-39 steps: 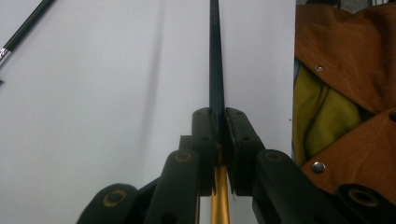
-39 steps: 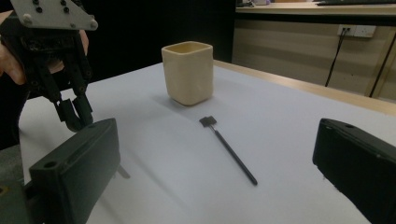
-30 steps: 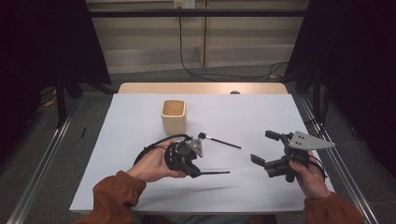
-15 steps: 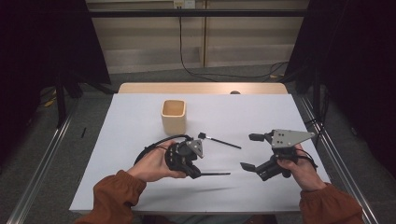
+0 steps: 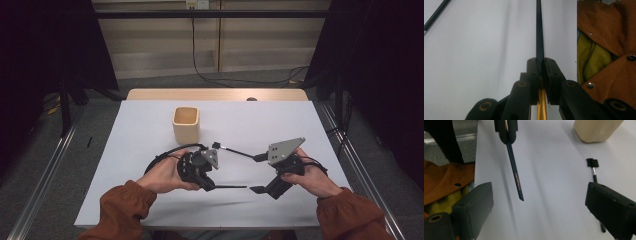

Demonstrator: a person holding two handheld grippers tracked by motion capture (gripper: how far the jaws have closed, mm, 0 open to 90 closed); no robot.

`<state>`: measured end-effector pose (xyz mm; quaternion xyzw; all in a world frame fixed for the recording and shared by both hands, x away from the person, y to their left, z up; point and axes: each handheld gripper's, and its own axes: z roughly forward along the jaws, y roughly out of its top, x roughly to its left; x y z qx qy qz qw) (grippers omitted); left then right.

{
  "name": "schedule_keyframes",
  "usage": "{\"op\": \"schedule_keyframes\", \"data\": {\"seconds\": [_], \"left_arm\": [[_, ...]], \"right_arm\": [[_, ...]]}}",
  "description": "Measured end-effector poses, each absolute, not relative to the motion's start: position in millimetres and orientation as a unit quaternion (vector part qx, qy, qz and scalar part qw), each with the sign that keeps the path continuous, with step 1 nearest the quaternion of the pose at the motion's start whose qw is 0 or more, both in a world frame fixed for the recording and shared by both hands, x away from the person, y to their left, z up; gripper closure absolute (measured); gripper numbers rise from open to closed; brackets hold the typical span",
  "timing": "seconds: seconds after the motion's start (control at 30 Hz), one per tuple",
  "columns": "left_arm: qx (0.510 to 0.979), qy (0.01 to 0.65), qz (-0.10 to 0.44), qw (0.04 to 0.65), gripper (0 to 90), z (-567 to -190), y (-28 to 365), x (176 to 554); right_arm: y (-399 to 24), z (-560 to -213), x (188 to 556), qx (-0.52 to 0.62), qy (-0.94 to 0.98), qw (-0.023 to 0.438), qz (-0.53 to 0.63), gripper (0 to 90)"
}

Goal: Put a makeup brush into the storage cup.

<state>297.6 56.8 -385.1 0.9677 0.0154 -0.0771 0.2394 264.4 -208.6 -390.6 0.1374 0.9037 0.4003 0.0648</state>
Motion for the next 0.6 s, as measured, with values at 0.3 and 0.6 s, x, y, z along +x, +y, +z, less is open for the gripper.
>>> {"op": "schedule_keyframes", "data": {"seconds": [0.3, 0.6], "left_arm": [[0.968, 0.013, -0.079, 0.238, 83.4, -386.4, 55.7, 297.0], [0.970, 0.010, -0.086, 0.229, 83.5, -386.8, 55.5, 298.2]], "right_arm": [[-197.3, -397.4, 264.2, 0.118, 0.928, 0.044, 0.350, 11.5], [-187.9, -401.7, 263.5, 0.092, 0.945, 0.016, 0.313, 16.7]]}}
